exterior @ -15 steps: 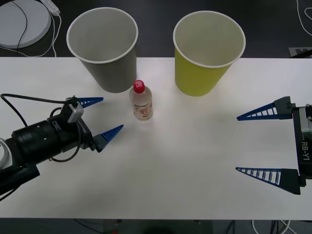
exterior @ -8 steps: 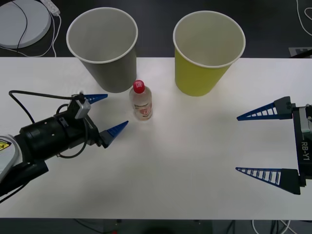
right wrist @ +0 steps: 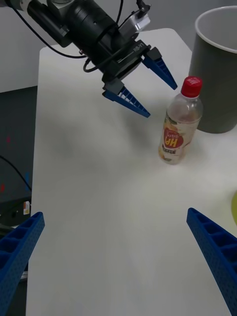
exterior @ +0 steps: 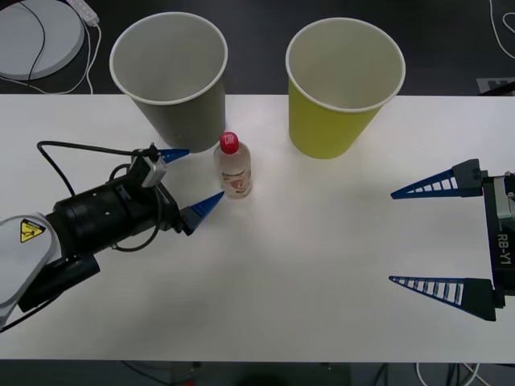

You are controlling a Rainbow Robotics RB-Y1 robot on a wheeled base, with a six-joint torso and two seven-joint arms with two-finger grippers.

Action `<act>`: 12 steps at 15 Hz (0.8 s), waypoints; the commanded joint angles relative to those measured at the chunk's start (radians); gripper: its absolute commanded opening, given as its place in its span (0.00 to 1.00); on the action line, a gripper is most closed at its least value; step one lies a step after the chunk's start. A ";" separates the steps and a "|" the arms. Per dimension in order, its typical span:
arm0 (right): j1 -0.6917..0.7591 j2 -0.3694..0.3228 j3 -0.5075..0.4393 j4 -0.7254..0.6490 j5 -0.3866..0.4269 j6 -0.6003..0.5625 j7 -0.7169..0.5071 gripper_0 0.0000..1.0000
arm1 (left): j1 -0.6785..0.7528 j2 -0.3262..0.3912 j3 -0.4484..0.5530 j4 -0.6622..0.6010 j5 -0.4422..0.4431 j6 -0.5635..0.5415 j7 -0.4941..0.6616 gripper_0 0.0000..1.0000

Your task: Put the can into the green bin and the plastic bottle into the gray bin

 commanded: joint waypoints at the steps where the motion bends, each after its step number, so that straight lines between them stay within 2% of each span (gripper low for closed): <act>1: 0.000 0.000 0.000 0.000 0.000 0.000 0.000 1.00 | -0.035 -0.004 -0.019 0.020 -0.025 0.002 0.003 1.00; 6: 0.000 0.000 0.000 0.000 0.000 0.000 0.000 1.00 | -0.084 -0.019 -0.050 0.053 -0.057 0.003 0.017 1.00; 12: 0.000 0.000 0.000 0.000 0.000 0.000 0.000 1.00 | -0.124 -0.073 -0.068 0.085 -0.103 0.003 0.031 1.00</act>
